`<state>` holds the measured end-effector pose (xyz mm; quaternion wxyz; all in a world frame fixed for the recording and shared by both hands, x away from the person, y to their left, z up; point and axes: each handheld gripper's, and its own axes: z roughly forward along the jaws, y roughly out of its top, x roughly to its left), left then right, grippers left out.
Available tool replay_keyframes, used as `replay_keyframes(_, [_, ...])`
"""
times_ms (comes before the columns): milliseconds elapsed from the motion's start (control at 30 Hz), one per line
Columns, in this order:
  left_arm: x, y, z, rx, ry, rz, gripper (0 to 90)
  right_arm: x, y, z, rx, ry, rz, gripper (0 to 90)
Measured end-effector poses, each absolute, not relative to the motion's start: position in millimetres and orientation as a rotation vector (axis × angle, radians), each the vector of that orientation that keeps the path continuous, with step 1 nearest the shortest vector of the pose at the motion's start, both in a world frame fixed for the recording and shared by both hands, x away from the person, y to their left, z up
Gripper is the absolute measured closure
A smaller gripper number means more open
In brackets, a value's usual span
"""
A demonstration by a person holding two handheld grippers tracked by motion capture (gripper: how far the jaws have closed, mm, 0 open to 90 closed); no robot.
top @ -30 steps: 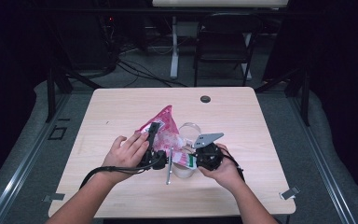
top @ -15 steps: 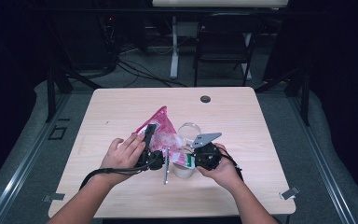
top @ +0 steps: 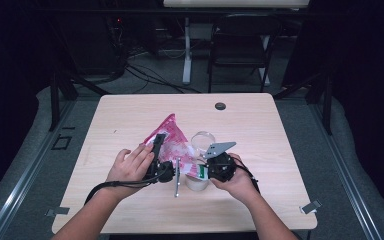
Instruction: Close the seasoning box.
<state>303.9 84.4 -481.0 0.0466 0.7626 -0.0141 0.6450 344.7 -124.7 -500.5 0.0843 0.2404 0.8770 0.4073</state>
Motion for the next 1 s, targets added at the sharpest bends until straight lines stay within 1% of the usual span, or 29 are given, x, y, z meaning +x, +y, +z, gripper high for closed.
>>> replay_keyframes(400, [304.6, 90.5, -486.2, 2.335, 0.053, 1.908, 64.1, 343.9, -123.0, -499.8, 0.713, 2.617, 1.218, 90.0])
replay_keyframes(1000, [304.0, 96.0, -491.9, 2.327, 0.151, 1.841, 65.1, 341.1, -121.8, -496.4, 0.695, 2.613, 1.217, 90.0])
